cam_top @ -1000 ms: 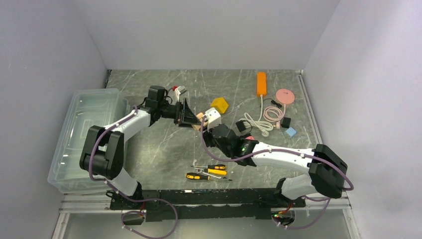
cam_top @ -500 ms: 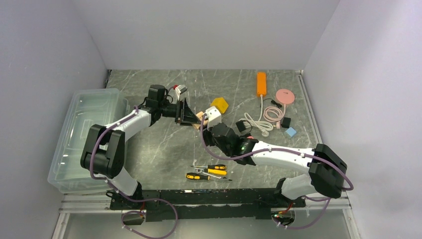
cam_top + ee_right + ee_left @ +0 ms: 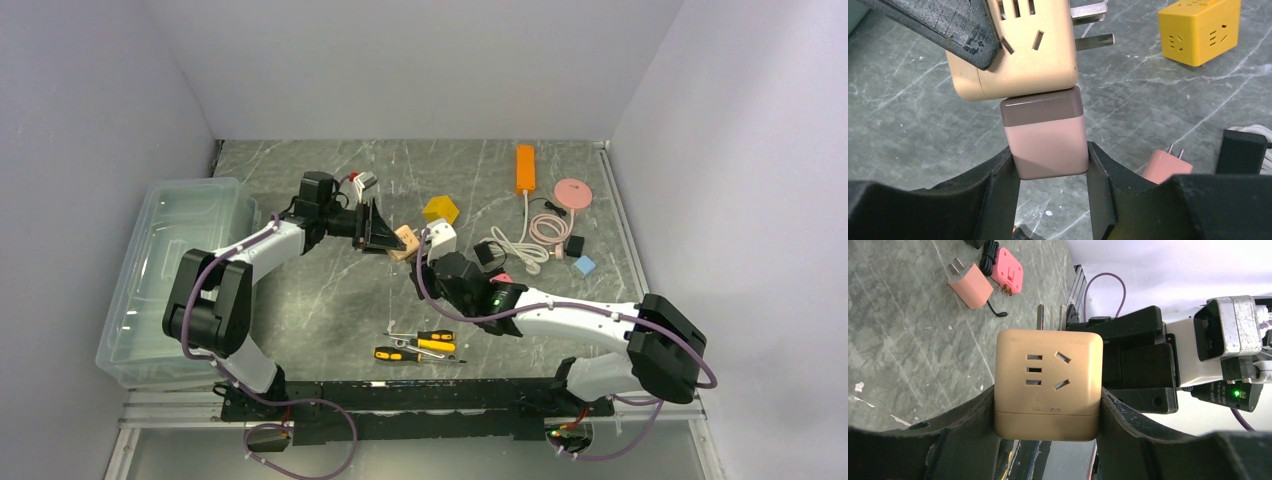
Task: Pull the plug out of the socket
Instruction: Remove the plug from the socket.
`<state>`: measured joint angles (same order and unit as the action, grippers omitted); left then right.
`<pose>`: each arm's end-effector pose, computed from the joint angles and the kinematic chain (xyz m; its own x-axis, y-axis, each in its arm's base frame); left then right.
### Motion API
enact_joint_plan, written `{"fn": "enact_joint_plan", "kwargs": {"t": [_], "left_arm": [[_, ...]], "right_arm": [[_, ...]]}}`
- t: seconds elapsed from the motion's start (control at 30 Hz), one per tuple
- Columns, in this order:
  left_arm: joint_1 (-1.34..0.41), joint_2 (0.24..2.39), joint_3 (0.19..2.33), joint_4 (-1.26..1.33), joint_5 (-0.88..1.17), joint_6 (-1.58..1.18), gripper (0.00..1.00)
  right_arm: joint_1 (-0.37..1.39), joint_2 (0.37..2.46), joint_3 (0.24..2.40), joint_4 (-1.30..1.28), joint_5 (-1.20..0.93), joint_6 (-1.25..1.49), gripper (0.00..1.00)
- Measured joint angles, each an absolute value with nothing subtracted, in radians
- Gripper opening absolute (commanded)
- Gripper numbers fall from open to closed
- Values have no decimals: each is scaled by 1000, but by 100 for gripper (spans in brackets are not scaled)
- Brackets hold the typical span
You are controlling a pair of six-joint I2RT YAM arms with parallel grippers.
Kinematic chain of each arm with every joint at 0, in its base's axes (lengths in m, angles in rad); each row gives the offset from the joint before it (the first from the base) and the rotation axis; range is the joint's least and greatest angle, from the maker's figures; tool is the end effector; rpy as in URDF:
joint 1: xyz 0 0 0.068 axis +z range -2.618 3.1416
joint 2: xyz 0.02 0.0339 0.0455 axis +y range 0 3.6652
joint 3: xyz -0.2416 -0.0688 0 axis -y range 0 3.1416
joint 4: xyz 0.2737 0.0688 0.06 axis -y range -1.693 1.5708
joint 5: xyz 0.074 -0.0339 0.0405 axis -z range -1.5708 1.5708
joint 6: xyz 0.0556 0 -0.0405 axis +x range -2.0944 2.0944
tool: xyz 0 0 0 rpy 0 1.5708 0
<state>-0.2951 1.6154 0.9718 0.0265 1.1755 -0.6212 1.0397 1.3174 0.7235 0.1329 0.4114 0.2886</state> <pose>0.3329 -0.1548 0.1834 -0.9345 0.0498 -0.3524 0.3544 0.2195 -0.9089 0.1872 0.2748 0.1884 -0.3893 -0.1477 -0.9092 -0.5196 0.8502 0.0844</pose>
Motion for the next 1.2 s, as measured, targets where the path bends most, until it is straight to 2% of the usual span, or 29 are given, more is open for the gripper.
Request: {"fn": "enact_joint_plan", "kwargs": {"t": [0.23, 0.4, 0.7, 1.0, 1.13, 1.2], "left_arm": [[-295, 1616, 971, 28, 1171, -630, 0], [-295, 1617, 971, 28, 1172, -630, 0], [-293, 1617, 971, 26, 1183, -625, 0], [-291, 1634, 971, 24, 1192, -622, 0], [-291, 1634, 971, 24, 1190, -621, 0], [-291, 1634, 971, 25, 1189, -622, 0]], "right_arm": [[1017, 1309, 717, 137, 361, 296, 53], [1014, 1309, 717, 137, 358, 291, 55], [1008, 1311, 731, 125, 363, 246, 67], [1008, 1317, 751, 122, 365, 194, 65], [1008, 1330, 759, 124, 356, 175, 54], [1008, 1333, 762, 125, 347, 170, 45]]}}
